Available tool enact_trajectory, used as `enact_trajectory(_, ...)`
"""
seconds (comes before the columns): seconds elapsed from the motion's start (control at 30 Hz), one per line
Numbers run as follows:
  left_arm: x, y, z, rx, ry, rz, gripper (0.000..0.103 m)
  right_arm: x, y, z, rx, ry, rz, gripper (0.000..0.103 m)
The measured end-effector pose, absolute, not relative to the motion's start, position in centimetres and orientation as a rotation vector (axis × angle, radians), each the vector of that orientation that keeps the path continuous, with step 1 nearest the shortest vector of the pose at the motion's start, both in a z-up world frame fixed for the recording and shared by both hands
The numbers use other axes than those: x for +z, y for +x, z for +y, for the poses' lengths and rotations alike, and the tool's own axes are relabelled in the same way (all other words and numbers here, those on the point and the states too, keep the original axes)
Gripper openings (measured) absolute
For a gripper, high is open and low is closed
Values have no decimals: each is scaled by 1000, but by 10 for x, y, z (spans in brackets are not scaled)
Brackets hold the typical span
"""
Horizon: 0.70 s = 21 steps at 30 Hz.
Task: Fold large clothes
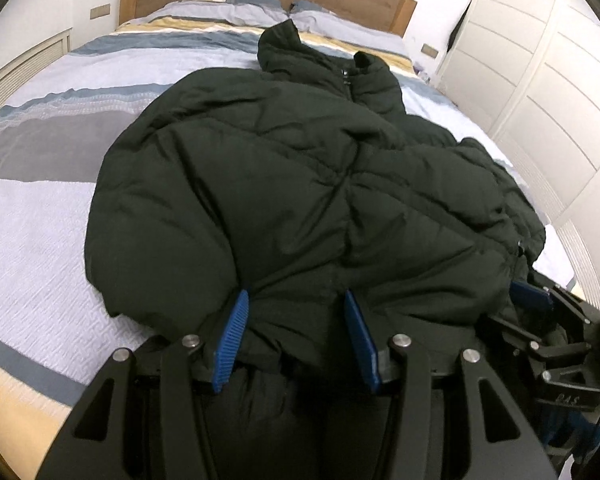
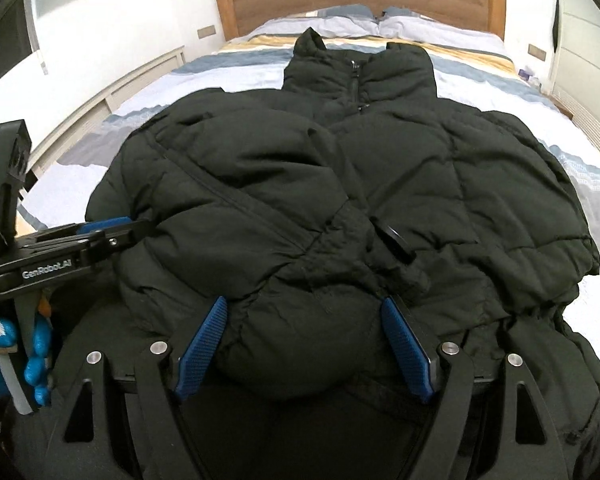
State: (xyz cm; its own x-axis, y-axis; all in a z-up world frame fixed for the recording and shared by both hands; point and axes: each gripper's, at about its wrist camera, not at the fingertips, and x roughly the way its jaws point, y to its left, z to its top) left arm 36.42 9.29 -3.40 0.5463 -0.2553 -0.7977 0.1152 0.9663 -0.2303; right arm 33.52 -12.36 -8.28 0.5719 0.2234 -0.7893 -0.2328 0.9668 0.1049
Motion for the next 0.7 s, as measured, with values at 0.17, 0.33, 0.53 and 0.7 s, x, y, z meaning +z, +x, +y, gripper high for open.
enact_trajectory(0.17,-25,350,101,-199,-164,985,49,-75,324,-132,226,-21,951,78)
enact_trajectory(0.33,-6,332,108,-164,-168,940,49,-56,306,-144,188,-38,925,78)
enact_trajectory(0.53,18,331,107,-129,-139,857,49,-16,295,-148,204,-13,818,78)
enact_trajectory(0.7,35,365,101,-160,-106,799,49,0,308,-123,279,-37,749,78)
